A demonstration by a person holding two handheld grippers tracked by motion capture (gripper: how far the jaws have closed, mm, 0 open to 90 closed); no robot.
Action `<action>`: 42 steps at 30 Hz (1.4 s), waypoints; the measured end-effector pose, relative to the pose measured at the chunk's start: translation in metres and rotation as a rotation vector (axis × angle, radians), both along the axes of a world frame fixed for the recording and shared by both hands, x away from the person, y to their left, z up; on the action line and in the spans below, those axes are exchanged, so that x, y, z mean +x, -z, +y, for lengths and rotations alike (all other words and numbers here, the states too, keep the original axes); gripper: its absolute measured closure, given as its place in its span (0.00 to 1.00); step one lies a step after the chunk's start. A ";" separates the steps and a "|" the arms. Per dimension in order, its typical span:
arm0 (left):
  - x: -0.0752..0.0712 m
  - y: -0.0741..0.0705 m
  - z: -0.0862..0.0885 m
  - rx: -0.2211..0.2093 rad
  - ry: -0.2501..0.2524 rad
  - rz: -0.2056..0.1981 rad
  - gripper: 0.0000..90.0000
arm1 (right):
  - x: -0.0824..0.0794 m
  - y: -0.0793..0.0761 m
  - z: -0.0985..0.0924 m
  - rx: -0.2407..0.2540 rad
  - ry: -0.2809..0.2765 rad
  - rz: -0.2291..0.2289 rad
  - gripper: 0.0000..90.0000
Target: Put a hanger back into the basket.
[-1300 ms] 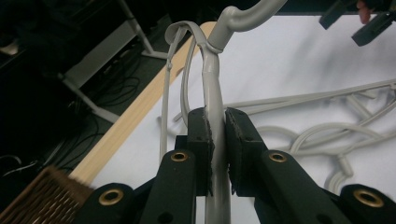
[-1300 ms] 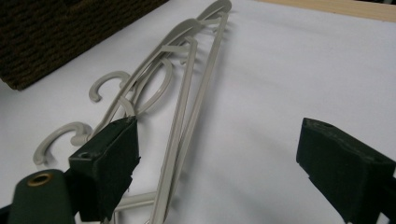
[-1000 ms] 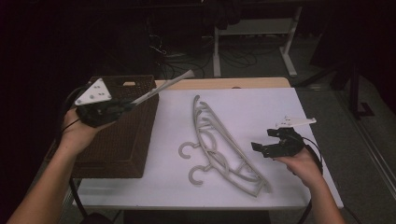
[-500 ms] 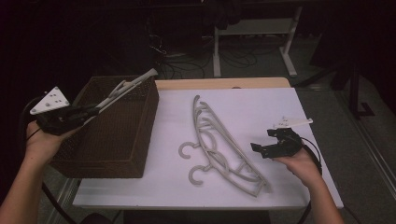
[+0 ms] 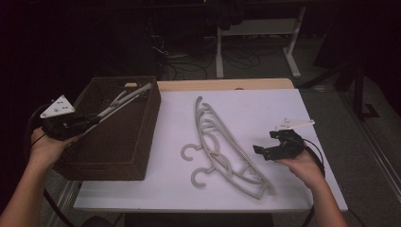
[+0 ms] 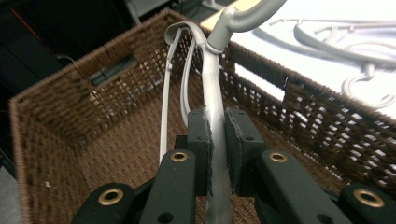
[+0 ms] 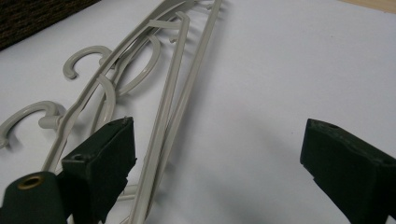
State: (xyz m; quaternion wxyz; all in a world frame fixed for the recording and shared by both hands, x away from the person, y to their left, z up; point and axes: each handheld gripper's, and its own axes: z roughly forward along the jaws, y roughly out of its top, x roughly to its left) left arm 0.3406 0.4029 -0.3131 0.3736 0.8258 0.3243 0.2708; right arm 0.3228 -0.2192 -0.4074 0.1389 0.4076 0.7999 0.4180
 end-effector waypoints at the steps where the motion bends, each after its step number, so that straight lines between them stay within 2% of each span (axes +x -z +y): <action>1: 0.003 0.003 -0.001 -0.002 0.000 0.012 0.90 | 0.000 0.000 0.000 0.002 0.000 0.000 0.11; 3: 0.007 0.010 -0.002 -0.002 -0.005 0.026 0.90 | 0.001 0.000 0.001 0.006 -0.002 -0.001 0.11; 5: 0.011 0.018 -0.002 -0.015 -0.005 0.055 0.90 | 0.003 0.000 0.001 0.010 -0.006 -0.001 0.11; 8: 0.014 0.026 -0.002 -0.010 -0.006 0.101 0.89 | 0.005 0.001 0.002 0.010 -0.008 0.003 0.11; 9: 0.015 0.029 -0.002 -0.037 -0.007 0.117 0.87 | 0.005 0.002 0.002 0.009 -0.007 0.004 0.11; 12: 0.016 0.030 -0.001 -0.053 -0.017 0.141 0.68 | 0.005 0.001 0.002 0.008 -0.012 0.002 0.11; 17: 0.015 0.025 -0.003 -0.089 -0.014 0.127 0.56 | 0.003 -0.001 0.002 0.011 -0.014 -0.006 0.11; 22: 0.014 0.014 -0.015 -0.143 0.024 0.116 0.39 | 0.000 -0.003 0.003 0.007 -0.014 -0.004 0.11; 29: 0.013 -0.001 -0.050 -0.231 0.108 0.134 0.23 | -0.005 -0.005 0.005 0.000 -0.022 -0.008 0.11; 32: 0.014 -0.006 -0.066 -0.251 0.148 0.131 0.19 | -0.005 -0.007 0.006 0.002 -0.027 0.002 0.11; 35: 0.014 -0.009 -0.088 -0.282 0.195 0.129 0.16 | -0.006 -0.008 0.009 -0.005 -0.051 0.011 0.11; 42: 0.010 -0.008 -0.141 -0.317 0.276 0.136 0.11 | -0.011 -0.011 0.024 -0.037 -0.108 0.045 0.15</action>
